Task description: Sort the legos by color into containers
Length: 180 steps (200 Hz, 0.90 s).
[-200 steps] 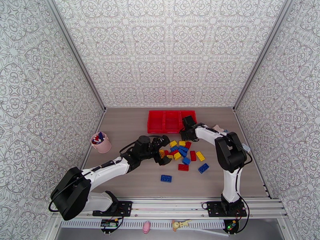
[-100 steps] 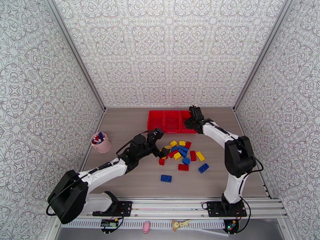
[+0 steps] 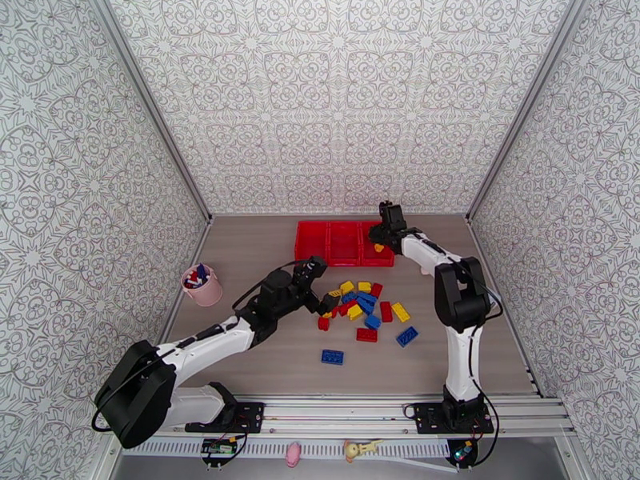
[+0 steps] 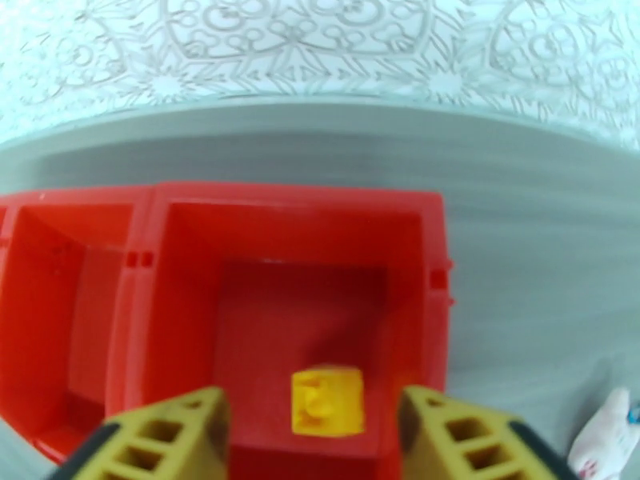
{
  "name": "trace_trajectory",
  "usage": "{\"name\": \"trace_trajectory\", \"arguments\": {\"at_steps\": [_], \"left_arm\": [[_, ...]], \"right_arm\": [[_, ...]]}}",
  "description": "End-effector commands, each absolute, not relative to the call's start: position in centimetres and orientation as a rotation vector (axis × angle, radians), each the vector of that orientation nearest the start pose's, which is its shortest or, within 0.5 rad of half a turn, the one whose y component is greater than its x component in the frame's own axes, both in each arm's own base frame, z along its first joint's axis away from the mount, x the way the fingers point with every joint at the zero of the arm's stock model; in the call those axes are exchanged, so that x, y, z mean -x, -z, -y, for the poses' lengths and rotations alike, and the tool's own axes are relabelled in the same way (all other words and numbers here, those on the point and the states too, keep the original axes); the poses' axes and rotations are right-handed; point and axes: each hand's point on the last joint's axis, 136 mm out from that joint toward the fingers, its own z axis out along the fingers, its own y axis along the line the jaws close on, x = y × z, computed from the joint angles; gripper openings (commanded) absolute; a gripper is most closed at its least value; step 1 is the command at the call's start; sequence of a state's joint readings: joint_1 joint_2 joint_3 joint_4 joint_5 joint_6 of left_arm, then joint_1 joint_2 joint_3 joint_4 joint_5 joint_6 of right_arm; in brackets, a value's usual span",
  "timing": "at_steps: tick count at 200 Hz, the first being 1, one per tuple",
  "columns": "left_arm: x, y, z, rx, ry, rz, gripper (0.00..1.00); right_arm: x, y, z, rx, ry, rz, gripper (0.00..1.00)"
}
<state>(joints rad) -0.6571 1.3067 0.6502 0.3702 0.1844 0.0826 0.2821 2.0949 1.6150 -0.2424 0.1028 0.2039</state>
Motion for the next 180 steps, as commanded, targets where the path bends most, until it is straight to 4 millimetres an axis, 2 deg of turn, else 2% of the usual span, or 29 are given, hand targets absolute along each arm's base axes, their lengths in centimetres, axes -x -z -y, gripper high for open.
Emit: {"name": "trace_trajectory", "arguments": {"at_steps": [1, 28, 51, 98, 147, 180], "left_arm": [[-30.2, -20.0, 28.1, -0.878, 0.544, -1.675, 1.0], [-29.0, -19.8, 29.0, -0.968, 0.634, -1.647, 1.0], [-28.9, -19.7, 29.1, -0.979, 0.644, -1.651, 1.0], [-28.3, -19.6, 29.4, -1.022, 0.658, -1.63, 1.0], [-27.6, -19.4, 29.8, -1.071, 0.689, -1.62, 1.0], [-27.7, -19.4, 29.8, -1.074, 0.681, -1.615, 1.0]], "right_arm": [[-55.2, -15.8, -14.7, 0.061, -0.188, -2.197, 0.7], [-52.0, -15.7, -14.4, 0.057, -0.224, -2.226, 0.77], [-48.6, -15.3, -14.1, 0.064, -0.247, -2.253, 0.81], [-41.3, -11.8, -12.5, 0.074, -0.194, -2.453, 0.86], [-34.9, -8.3, -10.1, 0.278, -0.03, -2.718, 0.86], [-32.6, -7.4, -9.6, 0.429, 0.002, -2.803, 0.82]]}}
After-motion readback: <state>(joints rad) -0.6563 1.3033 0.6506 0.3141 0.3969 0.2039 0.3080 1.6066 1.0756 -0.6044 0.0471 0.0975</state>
